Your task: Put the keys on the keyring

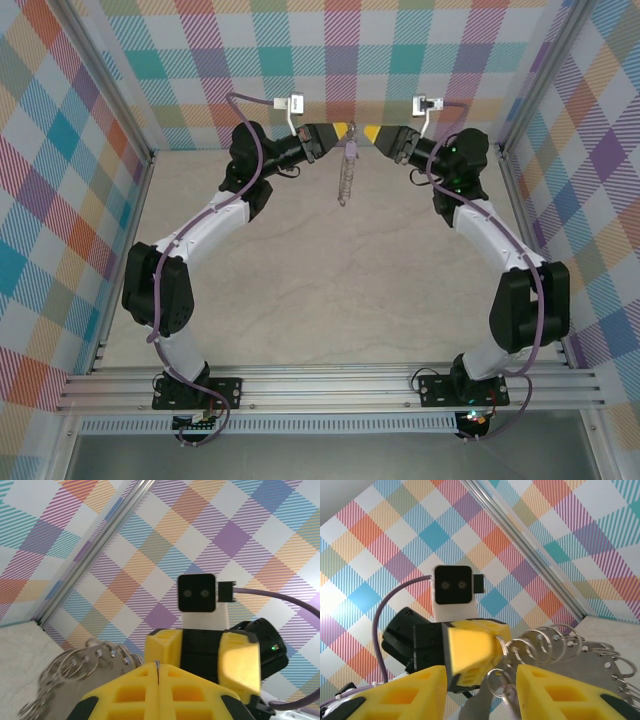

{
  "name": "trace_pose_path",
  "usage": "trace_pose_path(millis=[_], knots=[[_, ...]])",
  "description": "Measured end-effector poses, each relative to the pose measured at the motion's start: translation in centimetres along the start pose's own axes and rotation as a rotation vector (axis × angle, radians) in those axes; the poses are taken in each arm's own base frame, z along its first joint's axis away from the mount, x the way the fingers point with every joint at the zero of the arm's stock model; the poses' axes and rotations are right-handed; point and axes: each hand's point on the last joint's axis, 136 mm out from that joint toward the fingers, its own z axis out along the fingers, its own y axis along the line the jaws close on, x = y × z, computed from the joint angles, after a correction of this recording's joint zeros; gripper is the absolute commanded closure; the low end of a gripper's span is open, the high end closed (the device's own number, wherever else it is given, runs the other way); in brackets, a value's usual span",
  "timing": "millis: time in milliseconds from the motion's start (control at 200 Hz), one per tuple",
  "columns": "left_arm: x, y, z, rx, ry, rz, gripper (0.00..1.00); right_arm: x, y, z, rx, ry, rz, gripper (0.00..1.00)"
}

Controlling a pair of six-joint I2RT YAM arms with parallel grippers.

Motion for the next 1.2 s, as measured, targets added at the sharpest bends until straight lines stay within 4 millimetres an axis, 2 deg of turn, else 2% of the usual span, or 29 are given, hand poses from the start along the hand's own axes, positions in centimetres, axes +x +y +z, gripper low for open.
trace_pose_path(millis=[100, 335, 615, 950, 1200], knots=[[0.0, -0.1, 0.0, 0.003, -0.001, -0.005, 1.00, 0.5, -0.5, 0.7, -0.005, 0.014, 0.018, 0.59], [0.0, -0.4, 0.1, 0.014, -0.005, 0.002, 1.00, 0.8, 0.0, 1.7, -0.028, 0.028, 0.023, 0.61], [0.0, -0.5, 0.1, 0.015, -0.005, 0.000, 1.00, 1.0, 0.1, 1.9, -0.033, 0.032, 0.028, 0.72], [0.0, -0.5, 0.2, 0.017, -0.005, 0.001, 1.00, 1.0, 0.1, 1.9, -0.031, 0.032, 0.026, 0.75], [0.0, -0.5, 0.2, 0.019, -0.005, 0.002, 1.00, 0.8, 0.0, 2.1, -0.033, 0.031, 0.023, 0.72]])
